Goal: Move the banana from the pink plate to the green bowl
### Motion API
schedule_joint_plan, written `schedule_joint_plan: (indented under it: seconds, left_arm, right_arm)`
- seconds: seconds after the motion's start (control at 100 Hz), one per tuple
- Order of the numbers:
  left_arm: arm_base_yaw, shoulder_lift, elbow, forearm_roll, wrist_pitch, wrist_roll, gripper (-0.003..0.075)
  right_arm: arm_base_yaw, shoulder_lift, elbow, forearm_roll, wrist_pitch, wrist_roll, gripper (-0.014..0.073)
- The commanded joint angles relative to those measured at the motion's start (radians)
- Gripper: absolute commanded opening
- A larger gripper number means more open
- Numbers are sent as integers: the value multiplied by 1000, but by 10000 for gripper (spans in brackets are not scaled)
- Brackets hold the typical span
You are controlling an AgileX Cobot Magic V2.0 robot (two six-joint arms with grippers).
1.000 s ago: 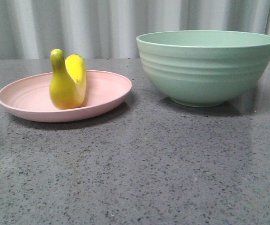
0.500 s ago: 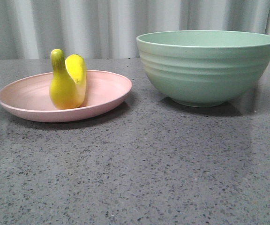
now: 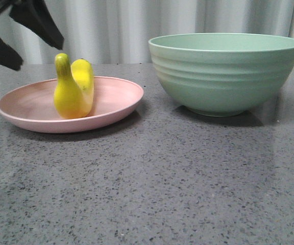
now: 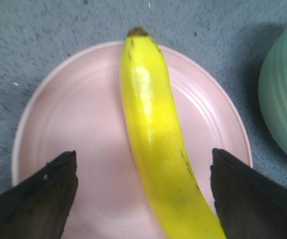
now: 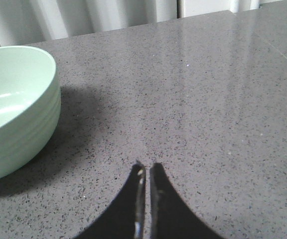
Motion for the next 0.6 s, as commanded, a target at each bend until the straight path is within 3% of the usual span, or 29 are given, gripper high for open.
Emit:
schedule_joint_plan:
  seconds: [0.0,0.28,0.59]
  left_arm:
    - [-10,4,-57,-59,18,-7,503]
    - [-86,34,-77,-62,36,-7,503]
    - [-92,36,-77,-51,88,-9,483]
  right_arm:
    - [-5,17,-26,-5,-82,-4,-79]
    - [-5,17,-26,-5,-84,-4,-79]
    - [-5,17,-26,-5,-86,-4,-79]
